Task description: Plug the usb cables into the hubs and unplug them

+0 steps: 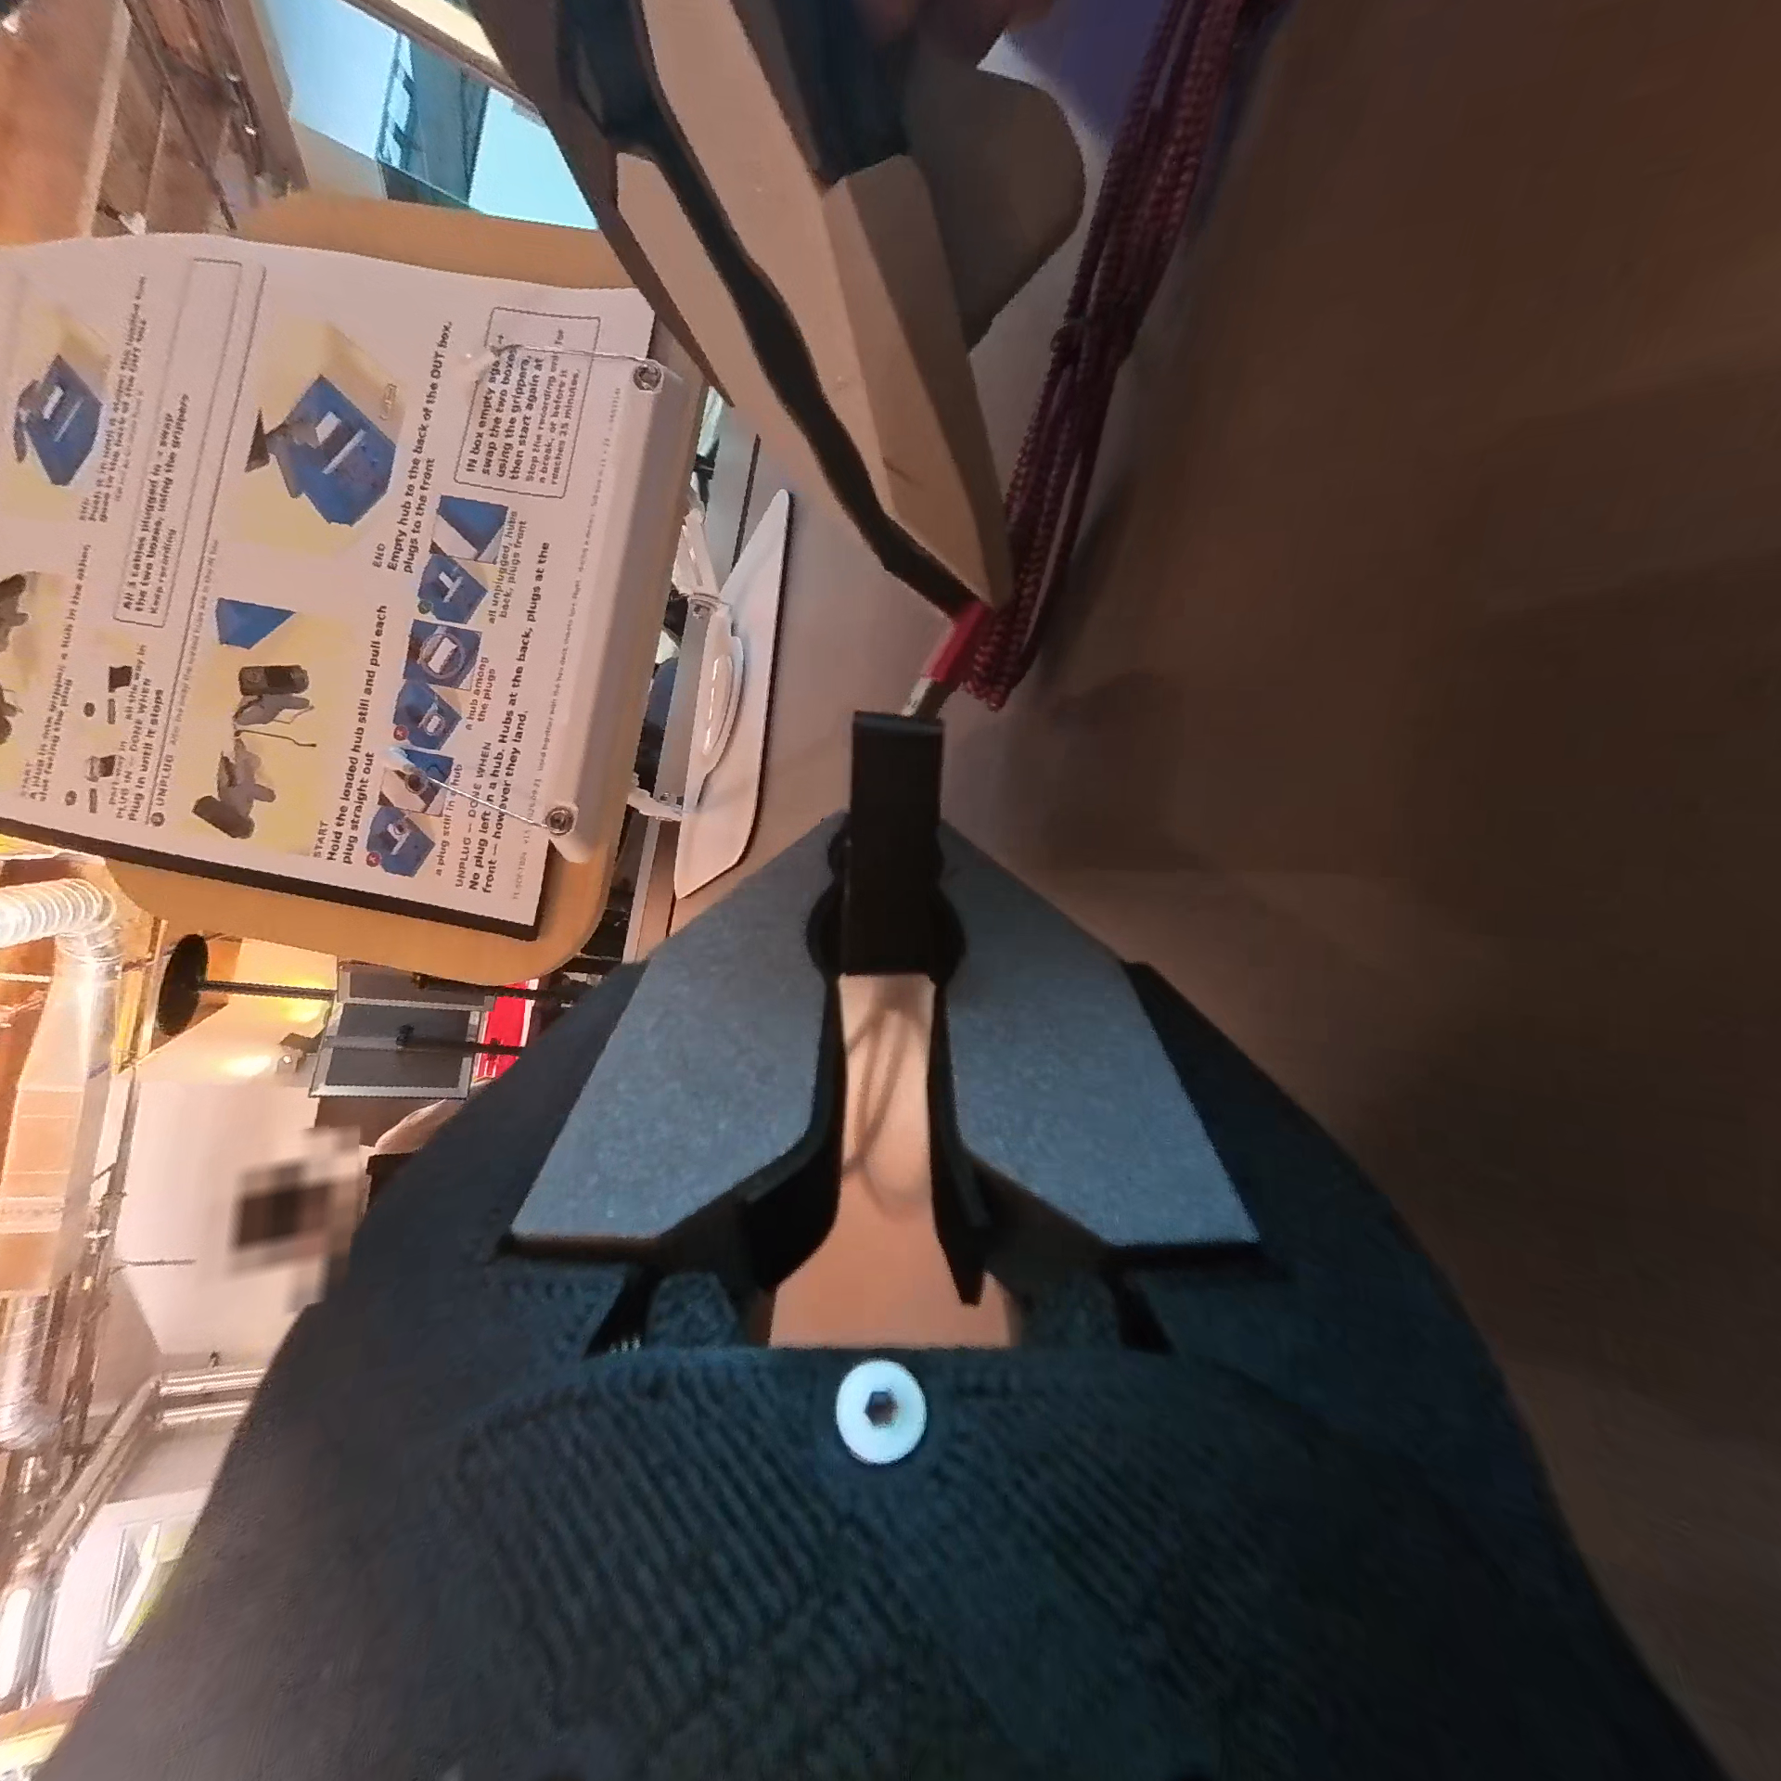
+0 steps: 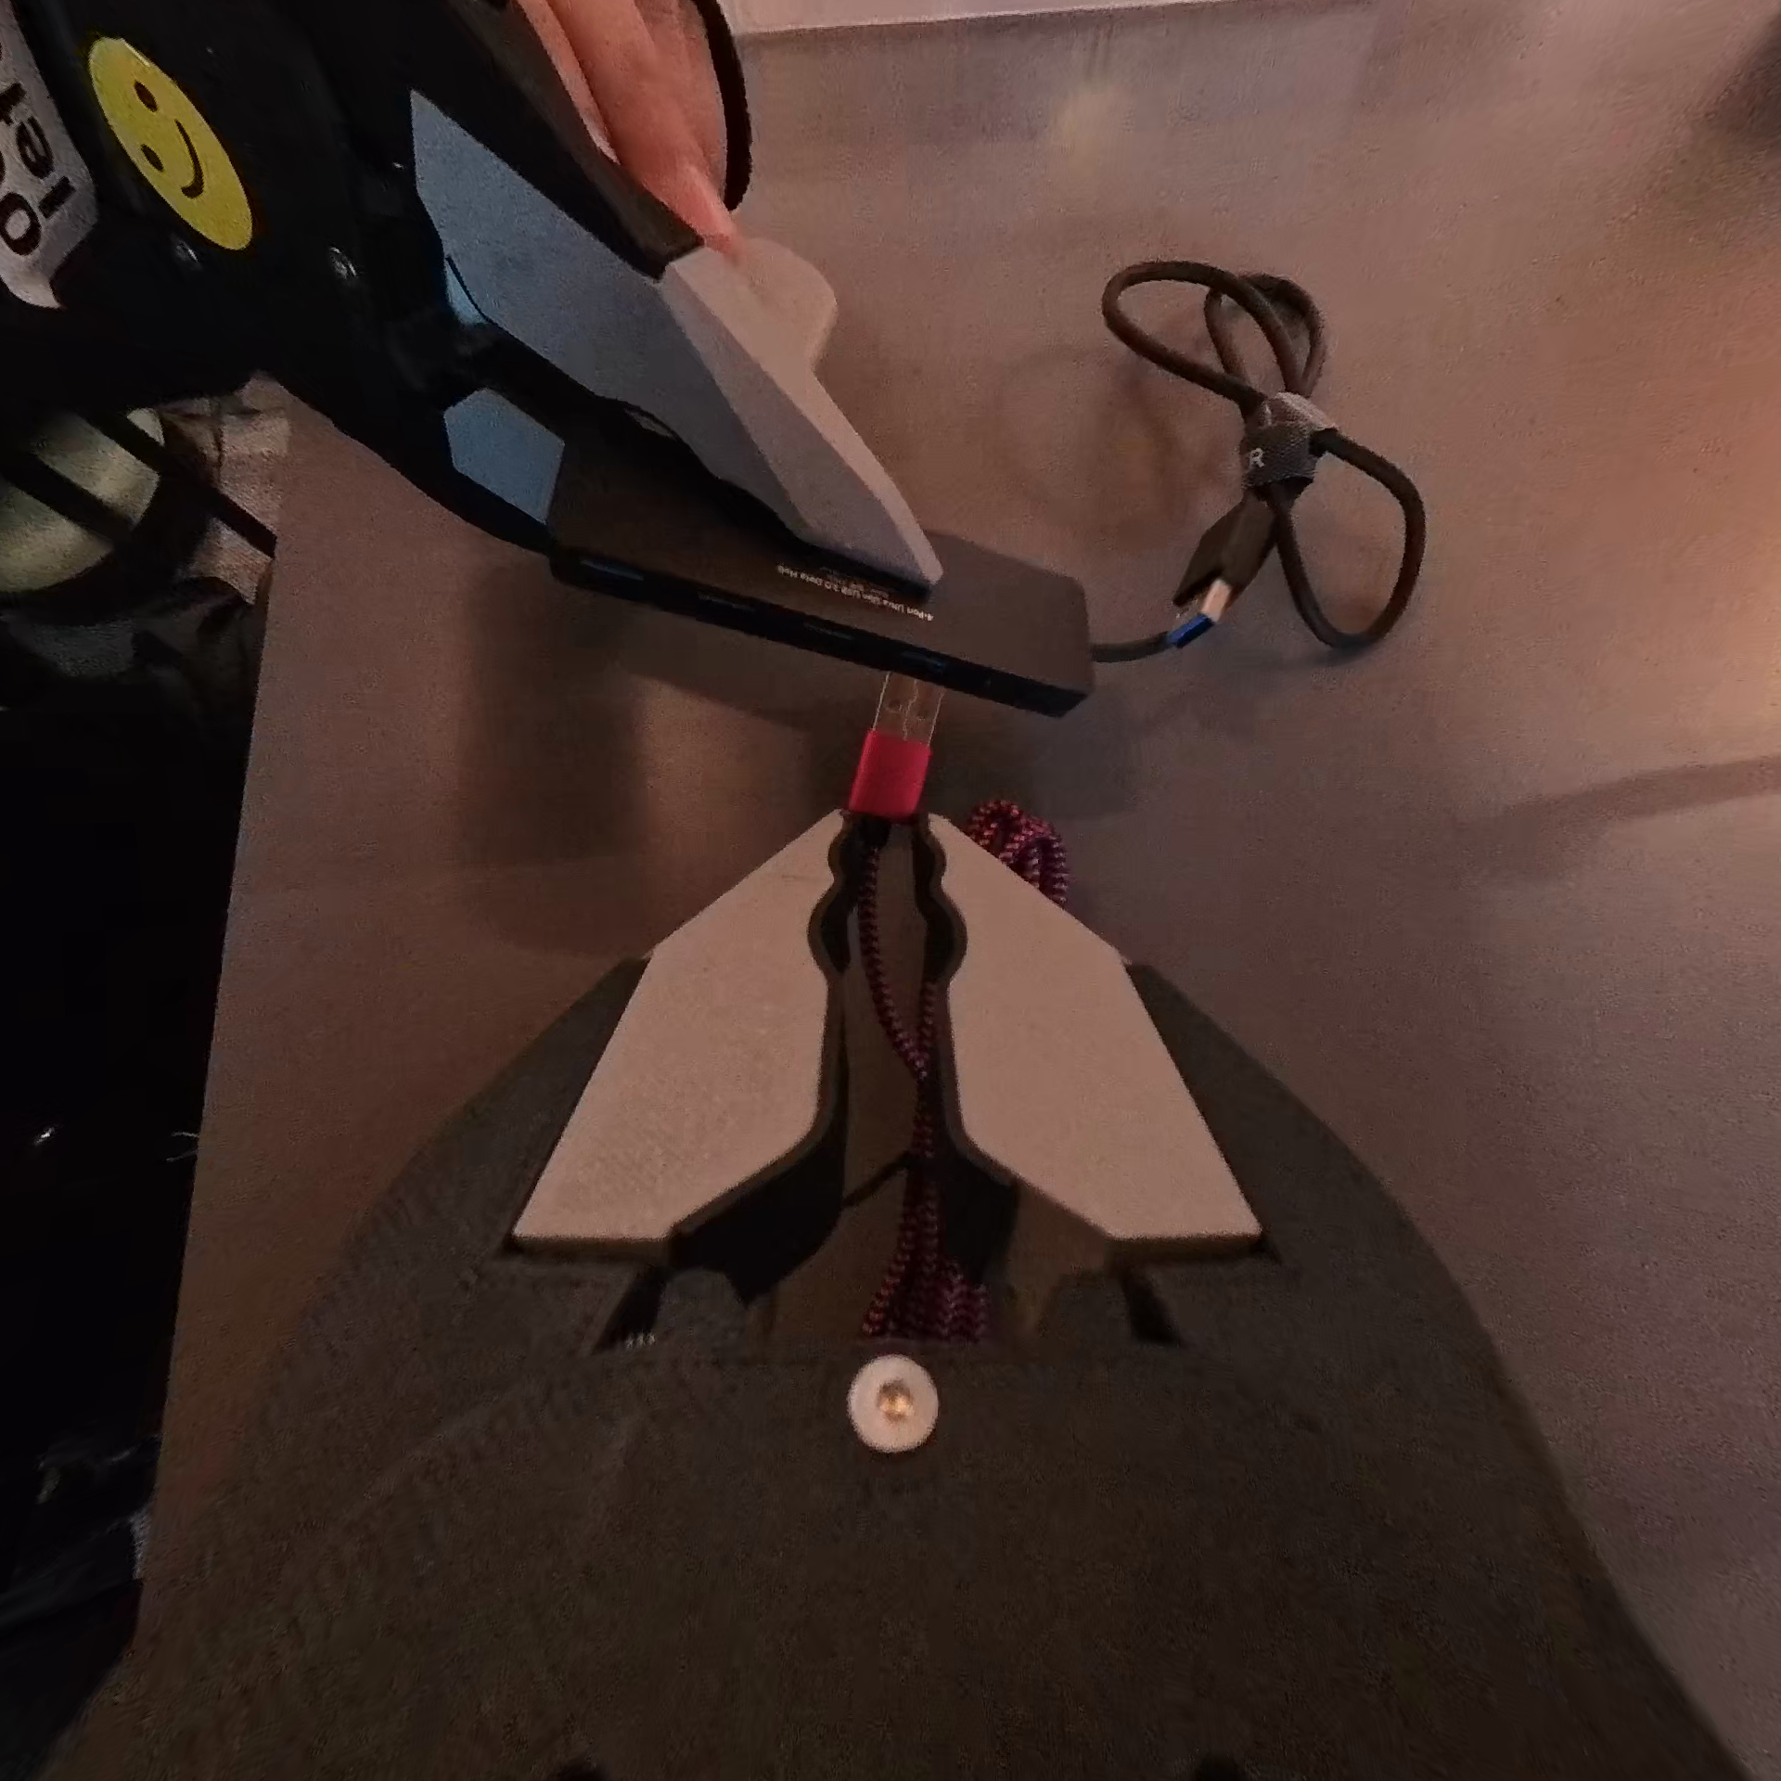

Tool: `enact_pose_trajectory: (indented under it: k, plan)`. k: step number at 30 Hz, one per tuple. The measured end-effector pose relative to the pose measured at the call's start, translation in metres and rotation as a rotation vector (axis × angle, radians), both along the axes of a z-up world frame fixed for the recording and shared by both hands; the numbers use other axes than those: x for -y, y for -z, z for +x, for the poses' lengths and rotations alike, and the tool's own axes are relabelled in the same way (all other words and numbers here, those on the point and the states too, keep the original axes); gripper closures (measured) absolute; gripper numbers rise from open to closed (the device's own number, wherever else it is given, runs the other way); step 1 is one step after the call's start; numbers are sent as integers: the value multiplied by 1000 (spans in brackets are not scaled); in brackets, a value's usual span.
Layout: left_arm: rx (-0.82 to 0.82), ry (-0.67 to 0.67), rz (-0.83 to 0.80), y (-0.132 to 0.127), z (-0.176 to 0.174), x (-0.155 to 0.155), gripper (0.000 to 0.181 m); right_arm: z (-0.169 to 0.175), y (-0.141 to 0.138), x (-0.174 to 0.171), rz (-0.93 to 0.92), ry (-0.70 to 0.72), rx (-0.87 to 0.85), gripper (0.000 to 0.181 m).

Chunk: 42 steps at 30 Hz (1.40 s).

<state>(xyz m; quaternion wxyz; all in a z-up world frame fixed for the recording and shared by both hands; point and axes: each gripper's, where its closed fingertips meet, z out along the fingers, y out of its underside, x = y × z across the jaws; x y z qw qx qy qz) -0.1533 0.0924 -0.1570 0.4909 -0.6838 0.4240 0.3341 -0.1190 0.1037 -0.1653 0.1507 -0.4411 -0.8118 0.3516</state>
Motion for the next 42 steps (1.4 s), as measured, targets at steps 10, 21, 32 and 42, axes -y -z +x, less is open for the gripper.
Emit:
enact_pose_trajectory:
  k: [10,21,32,42]
  plan:
    - [-97,39,-9,6,11,2,172,7,5,0,6,-32,46,173]
    - [-167,111,-8,10,28,10,172,25,10,7,78,-155,81,173]
    - [-128,149,22,1,40,21,172,38,-2,22,-143,-210,189,173]
    - [-86,131,16,-1,39,20,172,31,-3,20,58,-170,109,173]
